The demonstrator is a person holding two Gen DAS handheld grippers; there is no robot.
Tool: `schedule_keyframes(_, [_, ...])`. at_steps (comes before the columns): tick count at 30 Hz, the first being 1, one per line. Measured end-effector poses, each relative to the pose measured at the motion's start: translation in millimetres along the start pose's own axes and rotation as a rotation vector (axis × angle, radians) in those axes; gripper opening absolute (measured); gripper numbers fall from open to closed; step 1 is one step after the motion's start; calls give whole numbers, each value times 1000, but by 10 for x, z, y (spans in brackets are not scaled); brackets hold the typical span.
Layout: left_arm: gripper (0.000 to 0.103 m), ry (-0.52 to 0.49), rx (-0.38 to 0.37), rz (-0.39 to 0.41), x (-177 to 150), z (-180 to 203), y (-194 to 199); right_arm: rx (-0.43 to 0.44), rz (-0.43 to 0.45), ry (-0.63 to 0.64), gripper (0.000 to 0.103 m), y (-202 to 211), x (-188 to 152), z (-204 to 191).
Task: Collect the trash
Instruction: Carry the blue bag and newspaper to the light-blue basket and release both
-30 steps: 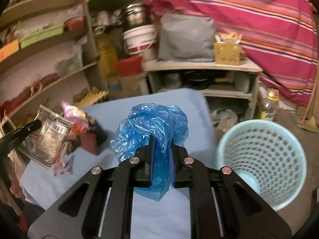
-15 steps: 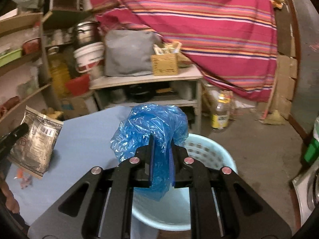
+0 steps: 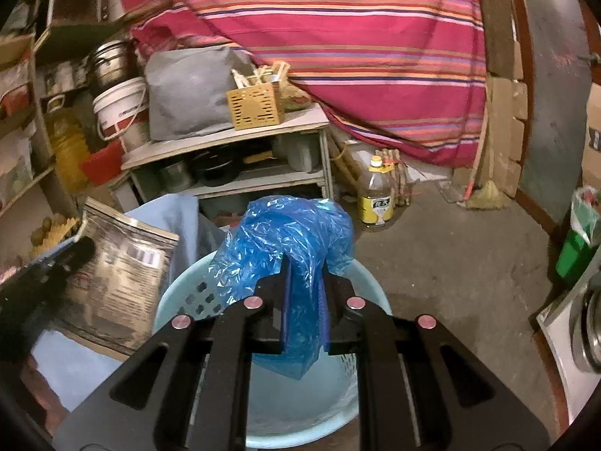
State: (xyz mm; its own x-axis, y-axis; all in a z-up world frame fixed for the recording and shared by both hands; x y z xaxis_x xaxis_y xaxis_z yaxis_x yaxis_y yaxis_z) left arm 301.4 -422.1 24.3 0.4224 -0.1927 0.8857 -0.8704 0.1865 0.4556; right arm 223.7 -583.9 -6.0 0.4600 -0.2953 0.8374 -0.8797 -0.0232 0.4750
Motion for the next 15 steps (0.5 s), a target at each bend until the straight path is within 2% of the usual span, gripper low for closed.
schedule_keyframes(8, [11,-58,8,-48,-37,219,-205,-5,-5,-50,13,-35,1,199])
schedule_keyframes(10, [15,-67,12,-60,-56,228,-229,-10,-17,-34,13,-85,-12,185])
schedule_keyframes(11, [32,-69,22,-61,-62,222,-228,-13,-23,-22,13,-114,-26,169])
schedule_keyframes(12, [59,-65,31,-58,-58,212,-222,-16,-29,-16,13,-141,-40,153])
schedule_keyframes(13, [69,-56,44,-45,-48,185,-204,-17,-34,-13,13,-166,-44,150])
schedule_keyframes(15, [71,-54,53,-24,-38,155,-168,-15,-40,-15,13,-203,-56,150])
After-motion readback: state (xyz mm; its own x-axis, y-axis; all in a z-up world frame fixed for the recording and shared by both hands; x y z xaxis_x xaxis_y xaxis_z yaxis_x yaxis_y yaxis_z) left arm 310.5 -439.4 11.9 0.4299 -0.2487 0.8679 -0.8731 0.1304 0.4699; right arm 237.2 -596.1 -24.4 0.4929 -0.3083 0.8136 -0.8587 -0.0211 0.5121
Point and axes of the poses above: each gripper's, at about its wrist camera, not at the fingertips, and y roughly against the way its jaws point, z to its right, x to its top, the point moved 9 cm from there along -y, roughly the way its jaws point, and after that the axes turned 14 degrees about x, right-handed, at the moved point
